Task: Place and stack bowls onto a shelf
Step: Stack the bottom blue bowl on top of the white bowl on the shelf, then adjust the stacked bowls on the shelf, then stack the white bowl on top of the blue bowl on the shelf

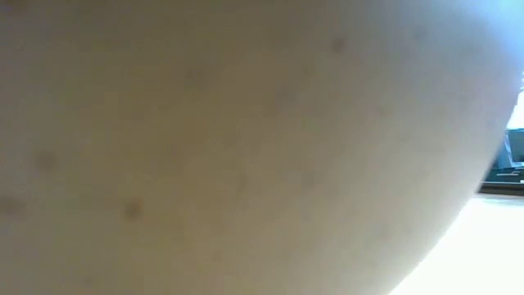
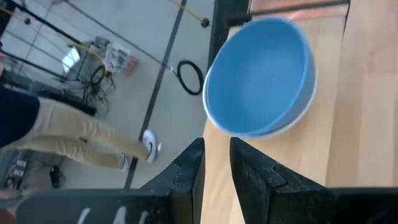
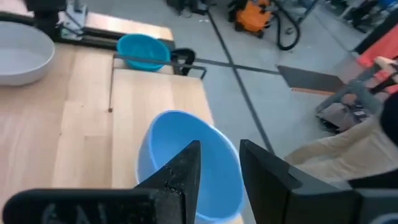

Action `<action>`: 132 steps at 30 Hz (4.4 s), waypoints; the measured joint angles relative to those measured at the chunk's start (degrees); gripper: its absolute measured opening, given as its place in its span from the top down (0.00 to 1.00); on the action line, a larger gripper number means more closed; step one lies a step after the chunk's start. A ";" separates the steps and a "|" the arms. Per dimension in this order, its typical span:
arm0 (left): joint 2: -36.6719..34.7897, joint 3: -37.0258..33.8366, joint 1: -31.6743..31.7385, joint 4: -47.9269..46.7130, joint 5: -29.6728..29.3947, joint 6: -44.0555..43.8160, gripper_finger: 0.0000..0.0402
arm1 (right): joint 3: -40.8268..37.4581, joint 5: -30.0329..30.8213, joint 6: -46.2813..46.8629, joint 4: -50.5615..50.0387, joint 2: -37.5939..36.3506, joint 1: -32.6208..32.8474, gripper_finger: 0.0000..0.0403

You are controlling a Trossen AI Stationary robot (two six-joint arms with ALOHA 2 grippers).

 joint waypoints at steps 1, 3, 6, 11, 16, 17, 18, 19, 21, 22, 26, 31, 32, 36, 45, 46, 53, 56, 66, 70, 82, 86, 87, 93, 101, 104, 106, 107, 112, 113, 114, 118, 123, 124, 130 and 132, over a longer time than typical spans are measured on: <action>-0.12 0.00 0.22 0.23 0.00 -0.43 0.80 | 0.01 0.00 0.00 0.07 0.81 0.30 0.73; -0.37 0.02 0.87 0.19 -0.01 -0.81 0.80 | 0.01 0.01 0.00 0.01 2.35 0.66 0.73; -1.00 0.00 1.98 -0.38 0.04 -0.81 0.80 | 0.01 -0.01 -0.04 0.08 4.28 1.58 0.74; -1.35 0.02 2.97 -1.29 0.03 -0.95 0.80 | 0.03 -0.04 -0.13 -0.03 7.00 2.96 0.76; -1.60 0.02 3.80 -2.88 0.01 -1.86 0.80 | -0.15 -0.05 -0.15 0.36 8.40 4.05 0.76; -1.60 0.02 3.96 -3.16 0.00 -1.93 0.80 | -0.60 -0.05 -0.15 0.91 8.58 4.21 0.76; -1.58 0.02 3.98 -3.38 0.01 -1.95 0.80 | -1.19 -0.05 -0.15 1.29 8.66 4.28 0.76; -1.58 0.02 4.02 -3.59 0.02 -1.99 0.80 | -1.77 -0.16 -0.15 1.55 8.71 4.32 0.76; -1.58 0.02 4.03 -3.70 0.02 -1.98 0.80 | -2.93 -1.03 -0.15 2.22 8.72 4.35 0.76; -1.58 0.02 4.03 -3.74 0.02 -1.99 0.80 | -3.48 -1.75 -0.15 2.54 8.70 4.35 0.76; -1.56 0.02 4.05 -3.94 0.02 -1.96 0.80 | -5.73 -2.83 -0.15 3.98 8.48 4.34 0.76; -1.56 0.02 4.05 -4.05 0.02 -1.96 0.80 | -8.36 -2.83 -0.15 7.89 8.44 4.33 0.76; -1.56 0.02 4.05 -4.05 0.02 -1.96 0.80 | -9.10 -2.83 -0.15 8.78 8.44 4.33 0.76; -1.56 0.02 4.05 -4.39 0.02 -1.96 0.80 | -11.39 -2.83 0.08 9.93 8.48 4.33 0.76; -1.51 0.02 4.05 -5.36 0.02 -1.94 0.80 | -13.83 -2.81 -0.13 13.06 8.37 4.18 0.76; -1.51 0.02 4.05 -5.36 0.02 -1.94 0.80 | -13.83 -2.78 -0.28 13.36 8.37 4.16 0.76; -1.51 0.02 4.05 -5.38 0.26 -1.94 0.80 | -13.78 -2.66 -1.46 15.52 2.48 4.47 0.76; -1.48 0.02 4.05 -6.81 0.52 -1.92 0.80 | -13.84 -2.63 -0.40 15.36 -0.98 4.62 0.76; 3.65 0.00 4.57 -7.41 4.85 -1.32 0.80 | -13.78 4.30 -0.56 14.83 -13.04 4.59 0.76; 7.09 0.00 4.86 -6.49 5.05 -1.16 0.80 | -13.78 6.29 -0.57 14.03 -16.12 4.57 0.76; 15.61 -0.02 6.34 -5.31 5.11 -0.75 0.80 | -13.78 6.26 -0.22 13.14 -19.72 4.57 0.76; 17.72 -0.02 6.34 -5.22 5.23 -0.67 0.80 | -13.78 6.26 -0.38 13.15 -19.95 4.57 0.76; 18.10 -0.02 6.34 -5.15 5.25 -0.67 0.80 | -13.78 6.27 -0.41 13.15 -19.95 4.57 0.76; 18.51 -0.07 5.85 -1.11 5.98 0.38 0.80 | -13.78 6.28 -0.63 13.13 -19.95 4.57 0.76; 18.53 -0.04 4.54 2.96 9.50 2.00 0.80 | -13.78 6.29 -1.46 12.70 -19.95 4.57 0.76; 18.55 -0.04 4.08 5.33 10.23 2.43 0.80 | -13.78 6.29 -1.59 12.16 -19.95 4.57 0.76; 18.53 -0.04 3.96 6.22 10.41 2.48 0.80 | -13.78 6.29 -1.68 11.84 -19.95 4.57 0.76; 18.53 -0.02 3.94 5.98 10.55 2.51 0.80 | -13.78 6.29 -1.68 11.77 -19.95 4.57 0.76; 18.04 -0.04 3.84 4.61 9.94 0.89 0.80 | -13.78 6.53 -1.68 11.30 -20.45 4.57 0.76; 17.44 -0.04 3.70 3.96 9.94 0.81 0.80 | -13.78 6.77 -1.69 10.78 -20.74 4.57 0.76; 16.78 -0.04 3.49 3.47 9.90 0.85 0.80 | -13.78 7.61 -1.70 10.03 -21.00 4.60 0.76; 13.26 0.02 2.54 -1.13 9.73 1.77 0.80 | -13.78 12.44 -2.13 5.83 -22.36 4.59 0.76; 8.73 0.02 0.38 -8.72 10.00 1.51 0.80 | -13.80 15.24 -1.36 -0.06 -23.96 4.59 0.76; 7.82 0.02 -0.24 -10.72 10.58 1.31 0.80 | -13.80 15.35 -1.07 -1.35 -24.21 4.59 0.76; 5.49 0.02 -5.67 -22.34 15.59 -2.13 0.80 | -13.82 15.49 -1.70 -7.26 -25.17 4.59 0.76; 5.30 0.02 -8.26 -21.47 17.49 -3.68 0.80 | -13.80 15.49 -1.69 -7.38 -25.37 4.59 0.76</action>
